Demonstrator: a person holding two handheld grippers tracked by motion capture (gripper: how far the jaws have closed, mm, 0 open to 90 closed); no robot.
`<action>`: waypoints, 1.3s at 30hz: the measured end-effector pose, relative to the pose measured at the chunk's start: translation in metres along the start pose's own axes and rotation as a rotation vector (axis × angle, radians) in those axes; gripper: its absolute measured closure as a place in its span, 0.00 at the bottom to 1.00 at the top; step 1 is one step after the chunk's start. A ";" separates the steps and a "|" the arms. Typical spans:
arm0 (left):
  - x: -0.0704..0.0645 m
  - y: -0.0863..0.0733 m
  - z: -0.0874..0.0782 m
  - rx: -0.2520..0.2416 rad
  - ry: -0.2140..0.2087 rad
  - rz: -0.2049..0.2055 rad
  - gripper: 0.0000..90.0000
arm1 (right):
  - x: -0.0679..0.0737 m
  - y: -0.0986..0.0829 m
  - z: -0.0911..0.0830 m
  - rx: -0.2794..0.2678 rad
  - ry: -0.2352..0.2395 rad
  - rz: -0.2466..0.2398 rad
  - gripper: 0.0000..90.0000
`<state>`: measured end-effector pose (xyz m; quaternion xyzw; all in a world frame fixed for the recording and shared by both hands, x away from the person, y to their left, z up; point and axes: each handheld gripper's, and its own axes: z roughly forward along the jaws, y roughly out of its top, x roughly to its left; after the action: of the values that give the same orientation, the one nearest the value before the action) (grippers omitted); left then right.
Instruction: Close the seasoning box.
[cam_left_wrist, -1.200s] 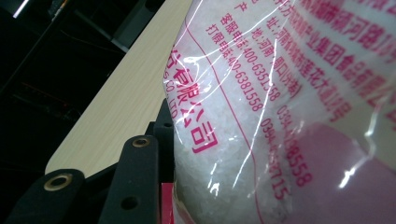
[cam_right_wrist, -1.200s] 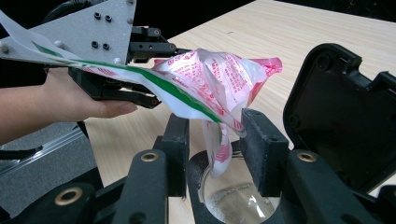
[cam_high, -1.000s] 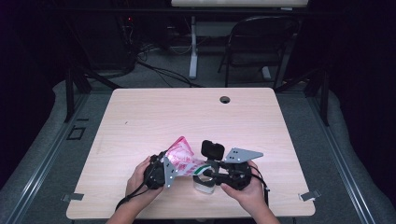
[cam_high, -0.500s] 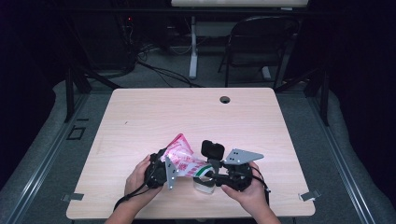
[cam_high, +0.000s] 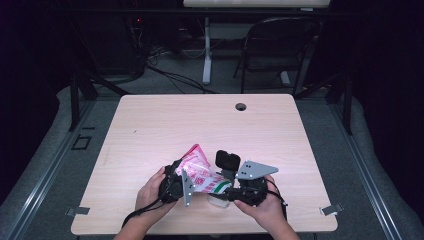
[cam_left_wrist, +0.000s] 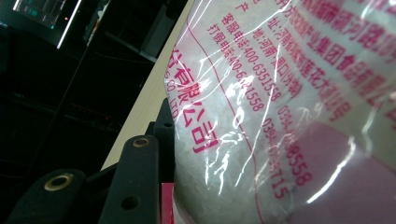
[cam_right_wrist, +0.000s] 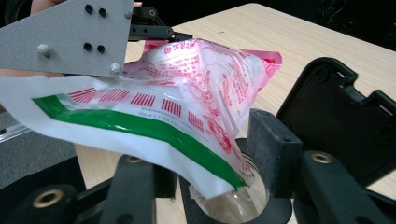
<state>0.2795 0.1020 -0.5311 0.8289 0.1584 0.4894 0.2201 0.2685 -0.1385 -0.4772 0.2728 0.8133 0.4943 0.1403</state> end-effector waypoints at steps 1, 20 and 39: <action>0.000 0.000 0.000 0.001 0.000 0.005 0.70 | 0.000 0.000 0.000 -0.003 0.003 -0.004 0.67; -0.002 0.003 -0.001 -0.010 -0.002 0.007 0.70 | -0.005 -0.004 0.003 0.002 0.050 0.032 1.00; -0.001 0.008 -0.008 -0.002 0.097 0.123 0.70 | -0.005 -0.010 0.004 -0.003 0.063 0.053 1.00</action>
<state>0.2727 0.0963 -0.5243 0.8120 0.1174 0.5418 0.1826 0.2715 -0.1424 -0.4876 0.2783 0.8090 0.5076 0.1019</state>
